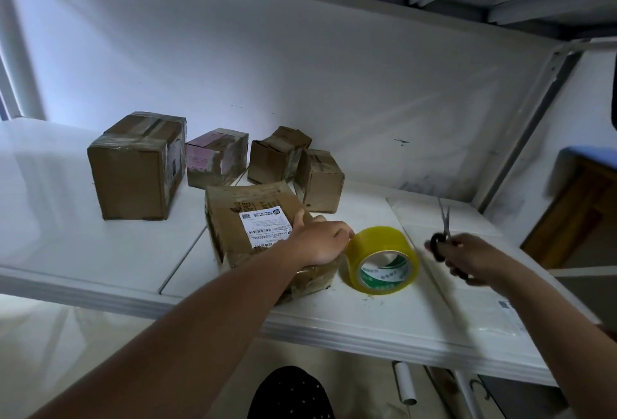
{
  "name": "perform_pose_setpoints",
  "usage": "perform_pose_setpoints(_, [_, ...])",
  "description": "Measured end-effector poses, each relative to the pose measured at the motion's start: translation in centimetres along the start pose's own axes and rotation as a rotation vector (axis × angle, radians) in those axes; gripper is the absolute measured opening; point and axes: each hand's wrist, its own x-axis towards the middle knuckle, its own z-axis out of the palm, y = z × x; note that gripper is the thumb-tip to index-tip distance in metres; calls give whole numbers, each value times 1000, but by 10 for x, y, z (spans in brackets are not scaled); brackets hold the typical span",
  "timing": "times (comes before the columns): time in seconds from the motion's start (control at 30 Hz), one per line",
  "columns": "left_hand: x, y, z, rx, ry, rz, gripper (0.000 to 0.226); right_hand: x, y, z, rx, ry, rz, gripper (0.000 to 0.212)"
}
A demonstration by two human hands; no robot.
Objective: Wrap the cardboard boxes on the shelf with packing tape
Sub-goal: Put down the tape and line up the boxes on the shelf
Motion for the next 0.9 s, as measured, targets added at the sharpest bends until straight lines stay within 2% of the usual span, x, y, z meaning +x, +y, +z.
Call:
perform_pose_setpoints(0.13, [0, -2, 3, -126, 21, -17, 37, 14, 28, 16, -596, -21, 127, 43])
perform_pose_setpoints(0.2, [-1, -2, 2, -172, 19, -17, 35, 12, 18, 20, -712, 165, 71, 43])
perform_pose_setpoints(0.27, [-1, -1, 2, -192, 16, -20, 36, 11, 4, 23, -489, 291, -106, 44])
perform_pose_setpoints(0.33, [-2, 1, 0, -186, 13, -21, 37, 8, -13, 26, -142, 108, -284, 48])
perform_pose_setpoints(0.4, [-4, 2, -1, -126, 21, -12, 40, 2, -23, 31, 57, -119, -290, 45])
perform_pose_setpoints(0.5, [-10, 6, -2, 34, 191, 59, 50, 2, -23, 33, 35, -156, -309, 39])
perform_pose_setpoints(0.57, [-13, 16, -2, 56, 268, 109, 50, 2, -22, 28, 5, -166, -331, 40])
perform_pose_setpoints(0.7, [-14, 48, 3, -122, 93, -22, 58, -6, -28, 20, -20, -231, -357, 49])
perform_pose_setpoints(0.9, [-10, 70, 4, -264, 156, -122, 38, -13, -24, 24, -51, -240, -354, 46])
